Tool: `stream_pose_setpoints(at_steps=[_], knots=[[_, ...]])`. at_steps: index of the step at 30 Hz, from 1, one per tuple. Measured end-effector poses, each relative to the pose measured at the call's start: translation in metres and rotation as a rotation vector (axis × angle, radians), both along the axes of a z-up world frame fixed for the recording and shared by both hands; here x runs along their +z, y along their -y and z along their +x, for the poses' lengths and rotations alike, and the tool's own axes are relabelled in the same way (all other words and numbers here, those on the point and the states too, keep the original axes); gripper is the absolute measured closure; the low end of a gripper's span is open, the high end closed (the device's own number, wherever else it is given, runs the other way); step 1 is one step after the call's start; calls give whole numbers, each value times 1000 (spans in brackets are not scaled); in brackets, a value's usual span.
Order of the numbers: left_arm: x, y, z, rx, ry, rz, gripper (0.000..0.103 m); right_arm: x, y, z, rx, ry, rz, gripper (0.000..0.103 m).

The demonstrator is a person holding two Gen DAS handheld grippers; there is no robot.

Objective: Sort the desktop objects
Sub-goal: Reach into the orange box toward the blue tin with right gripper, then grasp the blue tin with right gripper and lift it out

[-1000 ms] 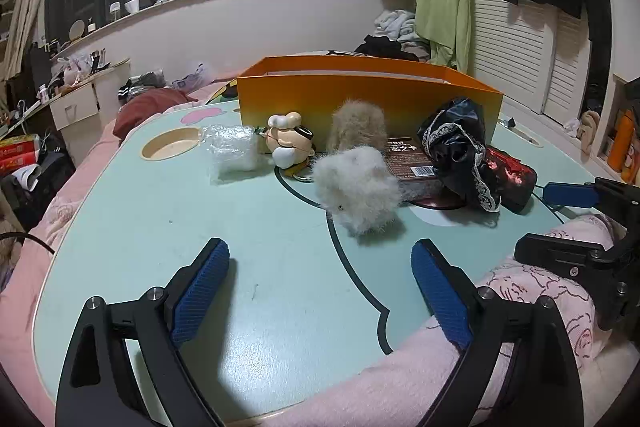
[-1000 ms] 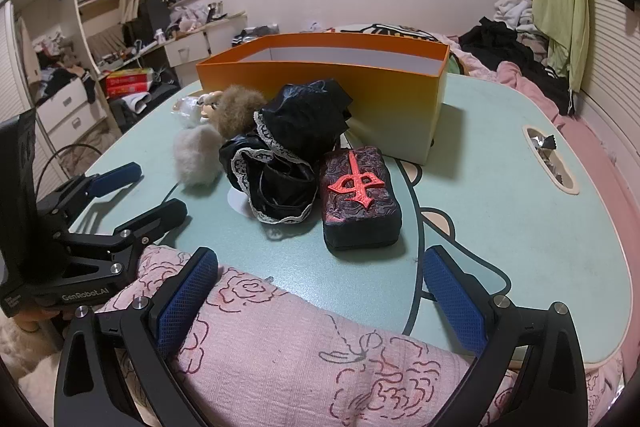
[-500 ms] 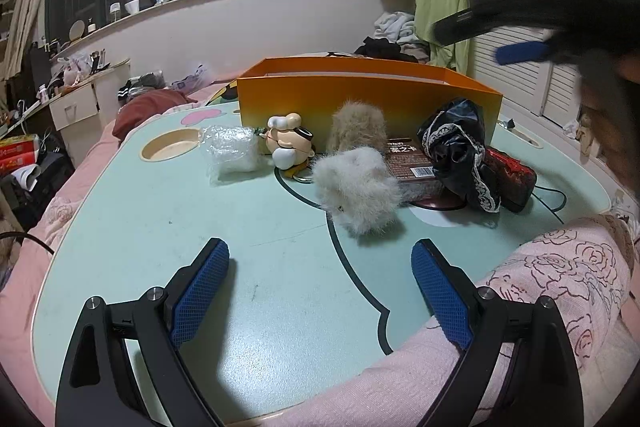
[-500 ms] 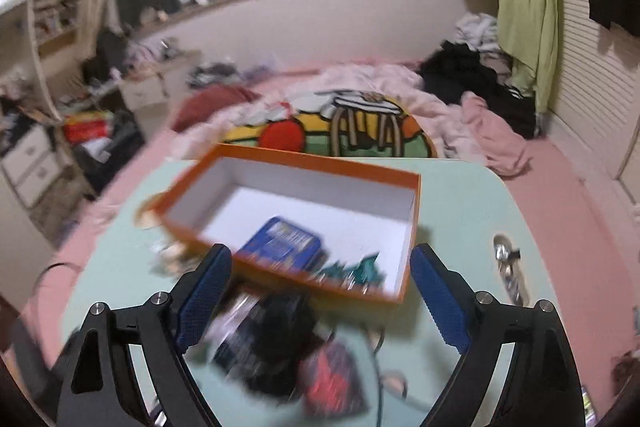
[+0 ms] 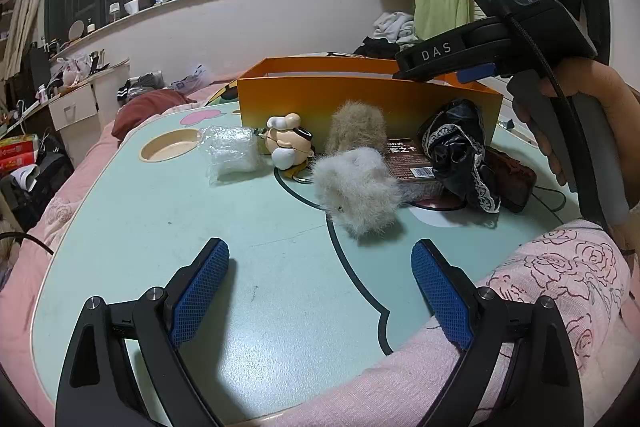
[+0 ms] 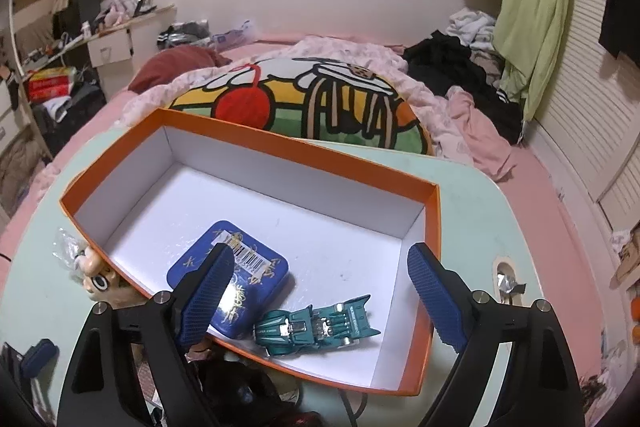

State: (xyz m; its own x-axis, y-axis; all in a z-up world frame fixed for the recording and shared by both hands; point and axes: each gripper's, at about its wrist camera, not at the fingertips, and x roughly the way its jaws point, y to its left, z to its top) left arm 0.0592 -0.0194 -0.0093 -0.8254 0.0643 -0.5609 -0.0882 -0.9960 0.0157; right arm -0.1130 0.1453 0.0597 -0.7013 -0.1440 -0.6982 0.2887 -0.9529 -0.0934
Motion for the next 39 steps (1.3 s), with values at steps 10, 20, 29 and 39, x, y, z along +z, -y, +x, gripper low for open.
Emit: stream_pose_setpoints(at_steps=[10, 20, 29, 39], knots=[[0, 0, 0, 0, 0, 0, 11, 9, 24, -41, 103, 457, -241, 14], [1, -1, 0, -1, -2, 0, 11, -17, 87, -66, 52, 519, 68, 22], [2, -2, 0, -5, -1, 3, 11, -18, 67, -82, 54, 596, -41, 69], [1, -2, 0, -5, -1, 3, 11, 14, 30, -61, 112, 653, -196, 58]])
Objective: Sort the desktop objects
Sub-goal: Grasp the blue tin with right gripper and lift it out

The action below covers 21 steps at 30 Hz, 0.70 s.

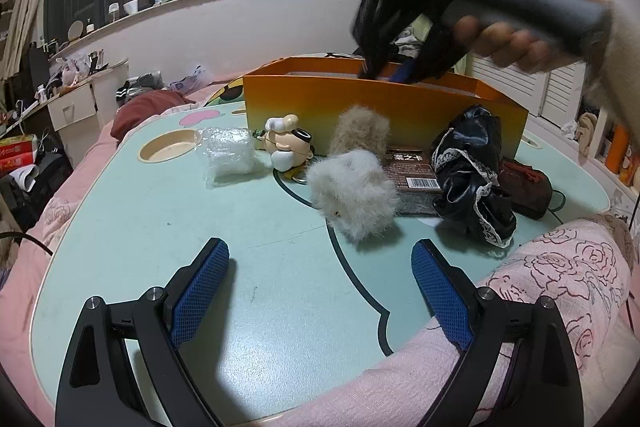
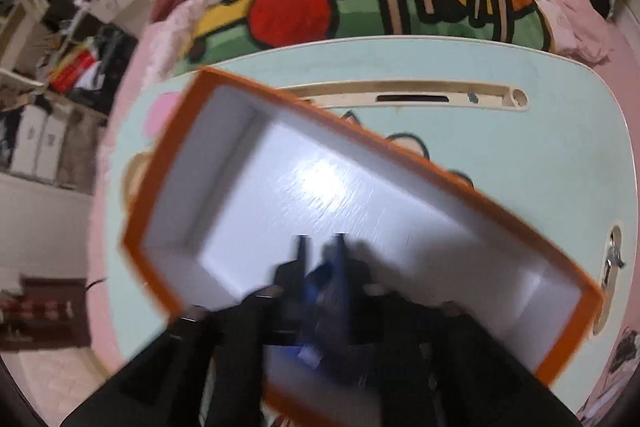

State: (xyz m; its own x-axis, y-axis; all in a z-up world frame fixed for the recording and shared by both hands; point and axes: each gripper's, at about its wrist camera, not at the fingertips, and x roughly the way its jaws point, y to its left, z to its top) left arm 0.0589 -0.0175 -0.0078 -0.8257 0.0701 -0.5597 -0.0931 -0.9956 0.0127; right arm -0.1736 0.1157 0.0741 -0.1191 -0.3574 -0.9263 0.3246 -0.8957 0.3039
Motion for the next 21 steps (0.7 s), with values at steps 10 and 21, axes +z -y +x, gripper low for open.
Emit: stream_pose_setpoints(at_steps=[10, 21], knots=[[0, 0, 0, 0, 0, 0, 11, -33, -23, 19, 31, 216, 21, 37], [1, -2, 3, 0, -2, 2, 10, -18, -10, 10, -54, 21, -39, 44]])
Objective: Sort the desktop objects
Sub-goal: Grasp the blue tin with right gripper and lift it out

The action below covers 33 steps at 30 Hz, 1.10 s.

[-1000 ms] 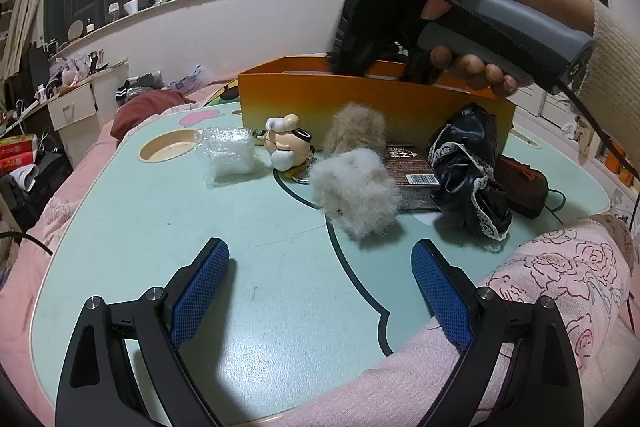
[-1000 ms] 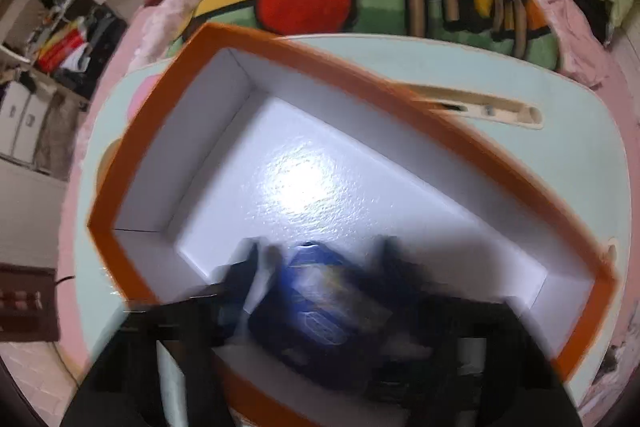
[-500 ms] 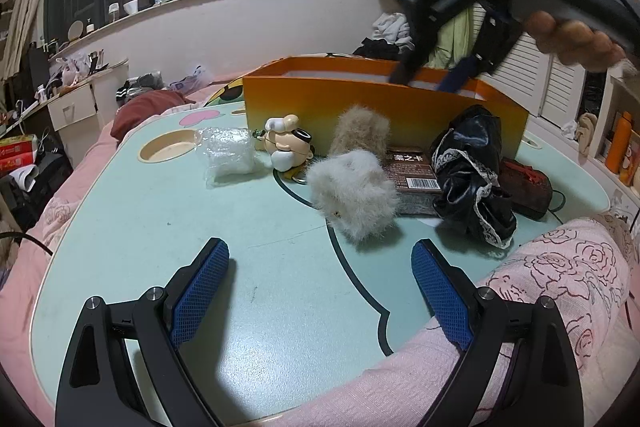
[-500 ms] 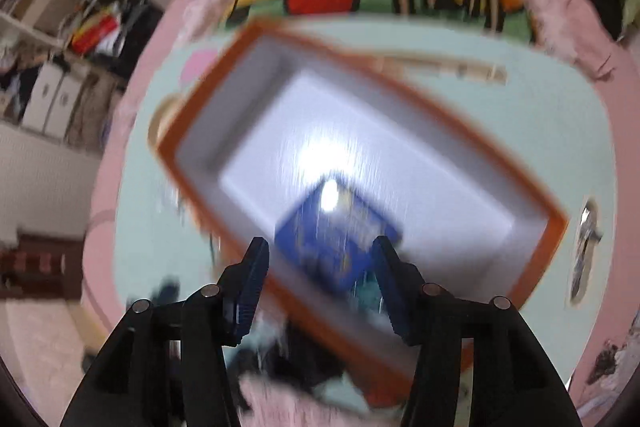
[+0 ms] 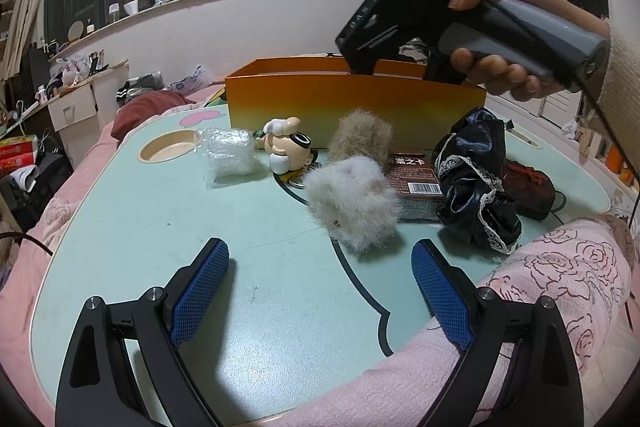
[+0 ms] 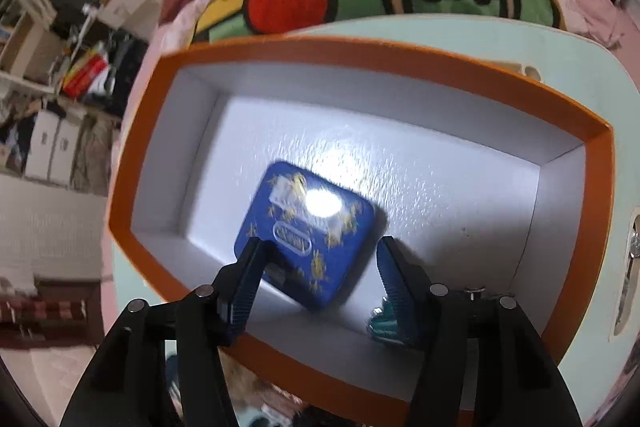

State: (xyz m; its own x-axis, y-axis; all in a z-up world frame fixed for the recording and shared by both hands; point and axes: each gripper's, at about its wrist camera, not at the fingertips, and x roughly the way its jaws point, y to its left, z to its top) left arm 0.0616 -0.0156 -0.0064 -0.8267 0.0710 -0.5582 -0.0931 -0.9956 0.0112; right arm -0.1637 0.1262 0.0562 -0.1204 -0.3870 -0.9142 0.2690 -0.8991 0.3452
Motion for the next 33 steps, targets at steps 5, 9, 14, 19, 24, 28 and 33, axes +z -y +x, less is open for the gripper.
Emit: stream_pose_setpoints(at_steps=[5, 9, 14, 19, 24, 28, 33], knots=[[0, 0, 0, 0, 1, 0, 10, -6, 13, -14, -30, -5, -18, 38], [0, 0, 1, 0, 0, 3, 10, -4, 30, -12, 10, -95, 73, 37], [0, 0, 1, 0, 0, 4, 10, -4, 15, -16, 10, -125, 32, 38], [0, -1, 1, 0, -1, 3, 10, 3, 15, -16, 22, -108, -11, 54], [0, 0, 0, 0, 0, 5, 10, -4, 49, -8, 64, -160, 129, 18], [1, 1, 0, -1, 2, 7, 10, -7, 53, -10, 81, -159, 153, 20], [1, 1, 1, -1, 0, 5, 10, -5, 52, -9, 63, -157, 110, 36]])
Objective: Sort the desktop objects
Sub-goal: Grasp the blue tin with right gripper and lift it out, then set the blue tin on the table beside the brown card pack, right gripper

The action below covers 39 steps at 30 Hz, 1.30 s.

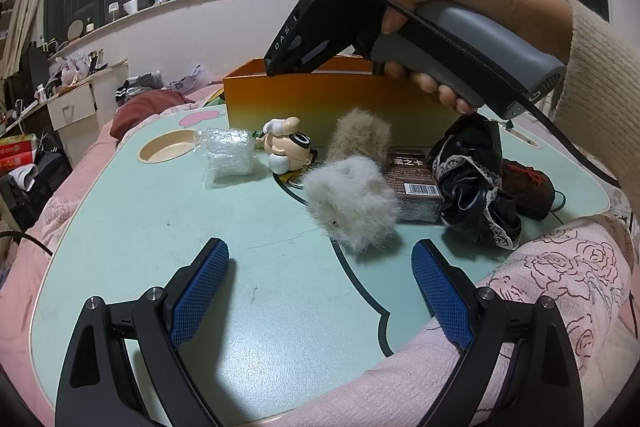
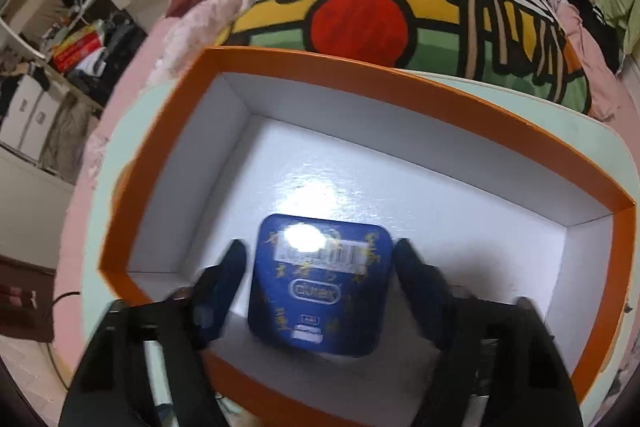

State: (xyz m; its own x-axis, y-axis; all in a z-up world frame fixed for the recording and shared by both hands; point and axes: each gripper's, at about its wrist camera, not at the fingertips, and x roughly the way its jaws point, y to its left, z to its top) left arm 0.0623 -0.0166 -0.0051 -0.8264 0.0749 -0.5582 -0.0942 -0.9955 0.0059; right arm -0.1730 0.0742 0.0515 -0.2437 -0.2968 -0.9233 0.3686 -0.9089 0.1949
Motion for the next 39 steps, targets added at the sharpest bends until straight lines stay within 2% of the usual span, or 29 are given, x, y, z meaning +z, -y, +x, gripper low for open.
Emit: stream_pose_setpoints(at_steps=[3, 5, 11, 14, 17, 21, 23, 27, 30, 33, 37, 39], knots=[[1, 2, 0, 0, -2, 1, 10, 1, -7, -7, -50, -1, -23, 36], [0, 1, 0, -1, -2, 0, 10, 3, -10, -16, -84, 5, -77, 36], [-1, 2, 0, -2, -3, -1, 10, 44, -58, -11, -142, -48, -270, 38], [-1, 2, 1, -2, -3, -1, 10, 73, -83, 12, -135, -140, -368, 38], [-1, 2, 0, -2, -3, -2, 10, 94, -117, 52, -118, -220, -470, 38], [-1, 2, 1, -2, -3, -2, 10, 107, -158, 111, -112, -345, -492, 38], [-1, 2, 1, -2, -3, -1, 10, 98, -181, 140, -122, -364, -482, 38], [-1, 2, 1, -2, -3, -3, 10, 66, -205, 157, -149, -326, -429, 38], [-2, 4, 1, -2, -2, -2, 10, 35, -205, 143, -174, -269, -393, 38], [-2, 4, 1, -2, -2, -2, 10, 9, -188, 117, -173, -208, -425, 38], [-2, 4, 1, -2, -2, -2, 10, 6, -160, 95, -152, -233, -443, 36], [-2, 4, 1, -2, -2, -3, 10, 9, -150, 92, -132, -275, -447, 35]])
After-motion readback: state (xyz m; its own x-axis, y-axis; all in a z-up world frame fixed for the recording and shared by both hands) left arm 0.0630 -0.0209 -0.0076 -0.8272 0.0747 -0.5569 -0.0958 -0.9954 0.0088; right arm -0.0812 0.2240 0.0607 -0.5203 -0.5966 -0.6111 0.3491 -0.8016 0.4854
